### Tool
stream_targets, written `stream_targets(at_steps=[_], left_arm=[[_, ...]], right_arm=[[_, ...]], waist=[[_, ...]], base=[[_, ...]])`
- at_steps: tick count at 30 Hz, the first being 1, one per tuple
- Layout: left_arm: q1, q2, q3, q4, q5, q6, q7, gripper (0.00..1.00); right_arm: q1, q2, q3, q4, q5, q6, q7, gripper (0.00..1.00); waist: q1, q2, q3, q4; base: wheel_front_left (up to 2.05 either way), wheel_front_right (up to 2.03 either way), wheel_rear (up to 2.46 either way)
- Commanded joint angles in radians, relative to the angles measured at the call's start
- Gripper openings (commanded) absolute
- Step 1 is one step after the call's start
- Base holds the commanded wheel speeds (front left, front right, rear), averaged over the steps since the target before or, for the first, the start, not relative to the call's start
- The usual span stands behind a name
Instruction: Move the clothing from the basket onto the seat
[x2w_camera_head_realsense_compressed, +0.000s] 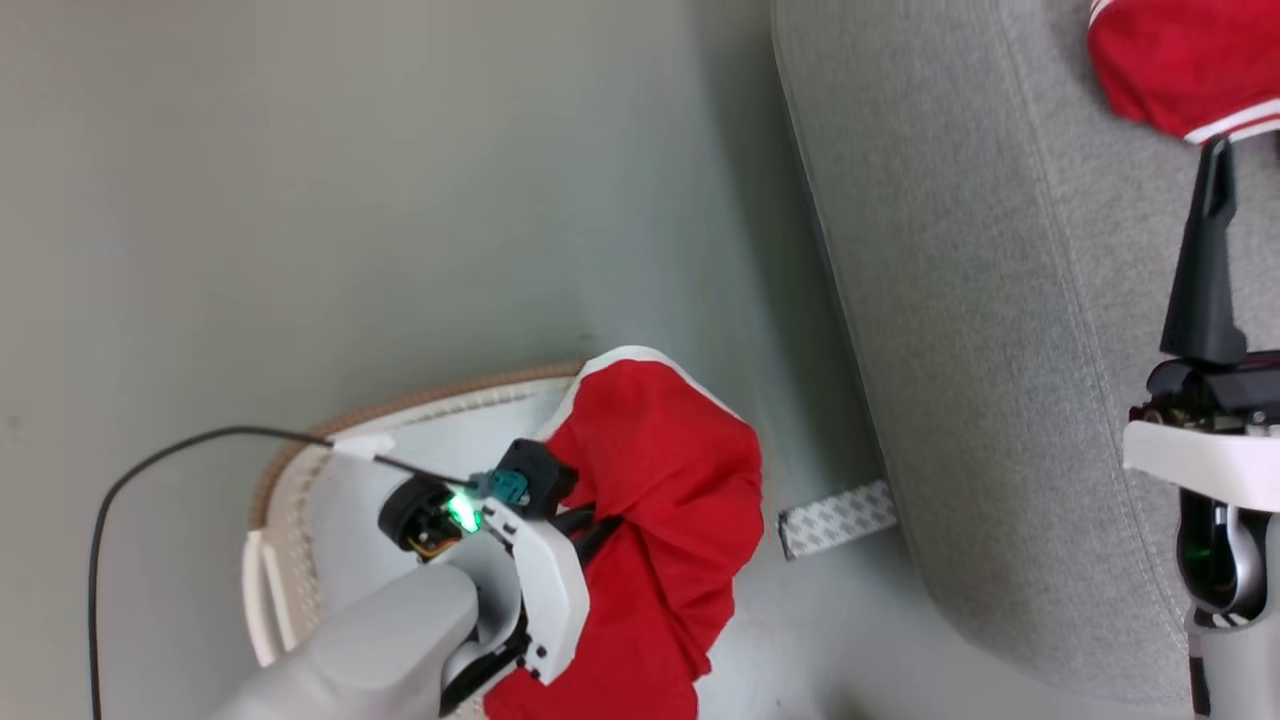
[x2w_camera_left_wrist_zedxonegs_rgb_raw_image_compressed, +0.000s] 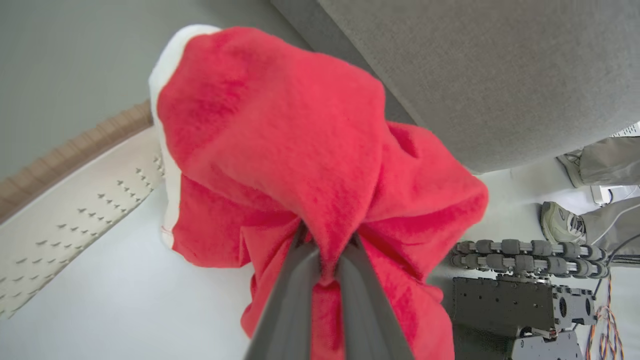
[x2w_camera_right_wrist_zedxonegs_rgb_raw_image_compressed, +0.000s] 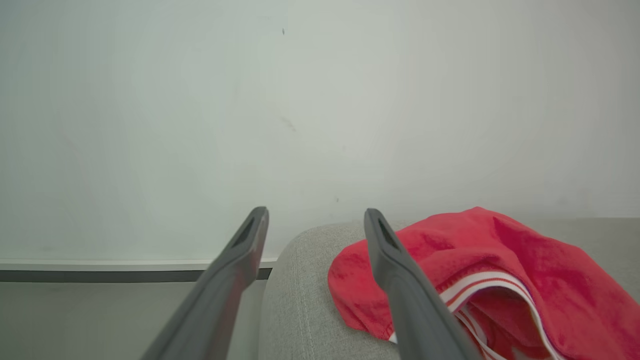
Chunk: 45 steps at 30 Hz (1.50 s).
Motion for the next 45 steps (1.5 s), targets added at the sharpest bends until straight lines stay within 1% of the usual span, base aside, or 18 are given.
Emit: stream_targets(at_steps=[1, 9, 11, 14, 15, 17, 21, 26, 36, 45], left_arm=[[0.018, -0.005, 0.0, 0.009, -0.015, 0.001, -0.03, 0.0], [0.037, -0.029, 0.0, 0.019, -0.057, 0.001, -0.133, 0.0], [0.042, -0.034, 0.004, 0.022, -0.056, 0.001, -0.146, 0.0], [0.06, -0.041, 0.035, 0.015, -0.067, 0.001, -0.157, 0.0], [0.06, -0.041, 0.035, 0.015, -0.067, 0.001, -0.157, 0.0], [0.075, -0.05, 0.077, -0.01, -0.057, 0.001, -0.157, 0.0], [0.129, -0.045, 0.177, -0.068, -0.007, 0.004, -0.157, 0.0], [0.187, -0.034, 0.267, -0.14, 0.057, 0.013, -0.157, 0.0], [0.253, -0.016, 0.389, -0.251, 0.1, 0.061, -0.157, 0.0], [0.261, 0.032, 0.463, -0.379, 0.088, 0.114, -0.155, 0.0]], right_arm=[[0.02, 0.0, 0.001, 0.012, -0.014, -0.003, -0.003, 1.0], [0.054, 0.0, -0.001, 0.044, -0.046, -0.003, -0.003, 1.0], [0.067, 0.0, 0.003, 0.057, -0.052, -0.003, -0.003, 1.0], [0.086, -0.001, 0.009, 0.078, -0.061, -0.003, -0.003, 1.0], [0.086, -0.001, 0.009, 0.078, -0.061, -0.003, -0.003, 1.0], [0.108, -0.009, 0.008, 0.09, -0.064, -0.003, -0.003, 1.0], [0.139, -0.028, 0.01, 0.111, -0.046, -0.003, -0.003, 1.0], [0.17, -0.039, 0.051, 0.145, -0.026, -0.003, -0.003, 1.0], [0.22, -0.046, 0.146, 0.213, 0.015, -0.003, -0.003, 1.0], [0.264, -0.029, 0.199, 0.242, 0.049, -0.003, -0.003, 1.0]], waist=[[0.0, 0.0, -0.055, 0.025], [0.0, 0.0, -0.19, 0.068], [0.0, 0.0, -0.228, 0.08], [0.0, 0.0, -0.287, 0.098], [0.0, 0.0, -0.287, 0.098], [0.0, 0.0, -0.335, 0.115], [0.0, 0.0, -0.417, 0.14], [0.0, 0.0, -0.504, 0.16], [0.0, 0.0, -0.621, 0.197], [0.0, 0.0, -0.676, 0.222]], base=[[0.0, 0.0, 0.0], [0.0, 0.0, 0.0], [0.0, 0.0, 0.0], [0.0, 0.0, 0.0], [0.0, 0.0, 0.0], [0.0, 0.0, 0.0], [0.0, 0.0, 0.0], [0.0, 0.0, 0.0], [0.0, 0.0, 0.0], [0.0, 0.0, 0.0]])
